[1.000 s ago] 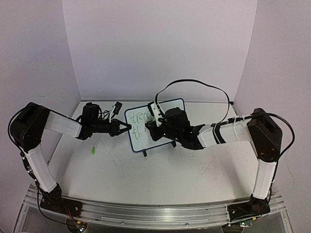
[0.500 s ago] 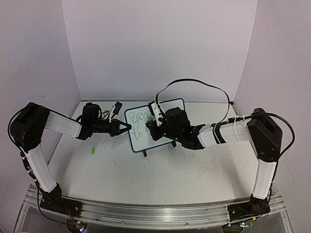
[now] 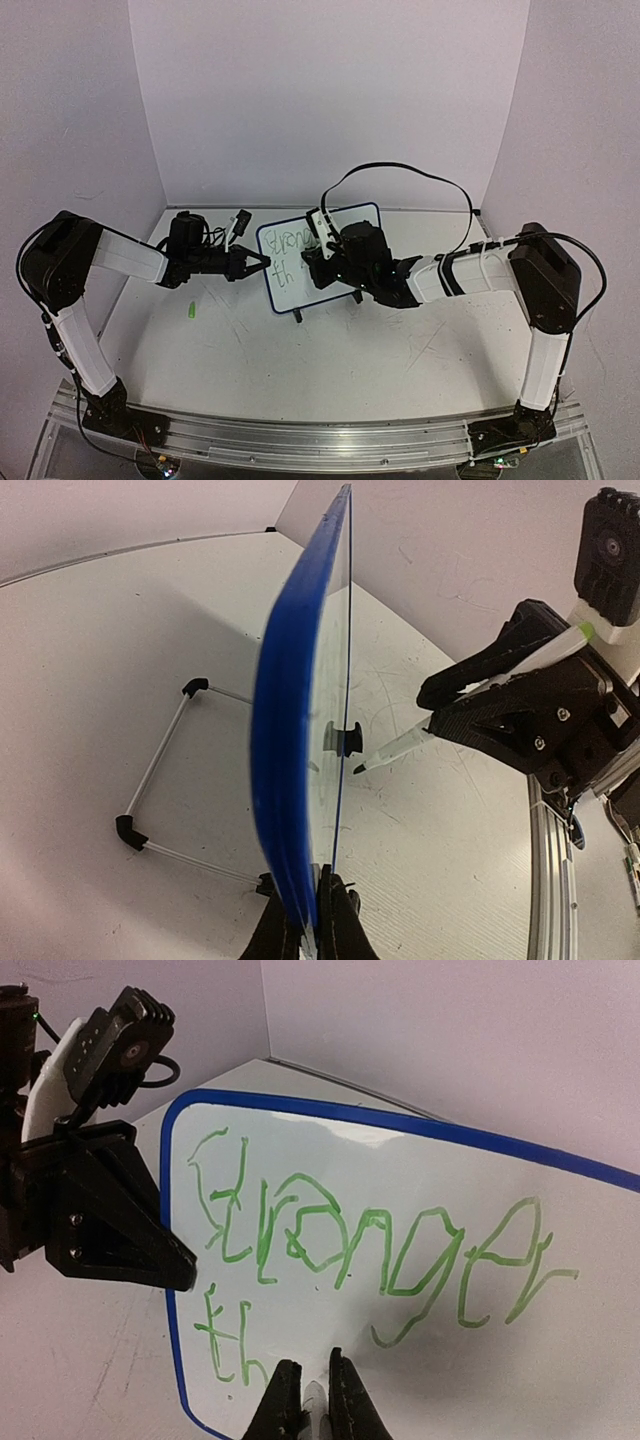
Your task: Write a sentence on the whiteboard
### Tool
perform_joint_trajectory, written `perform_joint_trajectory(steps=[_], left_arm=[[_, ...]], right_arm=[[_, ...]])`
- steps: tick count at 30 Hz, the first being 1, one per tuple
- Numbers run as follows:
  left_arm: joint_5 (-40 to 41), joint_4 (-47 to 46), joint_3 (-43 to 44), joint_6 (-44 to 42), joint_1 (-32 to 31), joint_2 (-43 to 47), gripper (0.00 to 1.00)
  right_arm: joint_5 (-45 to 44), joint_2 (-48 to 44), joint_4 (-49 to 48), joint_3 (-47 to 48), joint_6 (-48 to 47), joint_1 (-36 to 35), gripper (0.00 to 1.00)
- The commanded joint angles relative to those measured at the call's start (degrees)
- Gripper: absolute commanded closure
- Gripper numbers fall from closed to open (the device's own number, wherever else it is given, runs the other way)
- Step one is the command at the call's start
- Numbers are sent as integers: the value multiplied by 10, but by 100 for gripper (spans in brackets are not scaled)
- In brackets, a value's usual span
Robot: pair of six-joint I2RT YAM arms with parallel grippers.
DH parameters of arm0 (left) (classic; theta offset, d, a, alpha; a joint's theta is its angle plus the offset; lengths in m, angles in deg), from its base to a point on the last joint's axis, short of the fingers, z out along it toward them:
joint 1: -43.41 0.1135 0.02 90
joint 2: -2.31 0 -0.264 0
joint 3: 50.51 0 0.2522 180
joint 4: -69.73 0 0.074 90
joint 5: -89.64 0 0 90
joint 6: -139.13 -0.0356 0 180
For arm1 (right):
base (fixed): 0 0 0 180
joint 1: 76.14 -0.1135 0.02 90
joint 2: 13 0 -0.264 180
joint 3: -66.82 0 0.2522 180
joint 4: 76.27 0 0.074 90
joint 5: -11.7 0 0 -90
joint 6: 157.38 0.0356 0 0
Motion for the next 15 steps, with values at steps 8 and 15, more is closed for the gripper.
perform_joint_trajectory(steps=[8, 15], left_arm=[[73, 35, 14, -56, 2, -8, 100], [73, 35, 13, -56, 2, -6, 100]], right_arm=[[-20, 18, -16, 31, -14, -10, 100], [-46, 24, -14, 35, -7, -10, 100]])
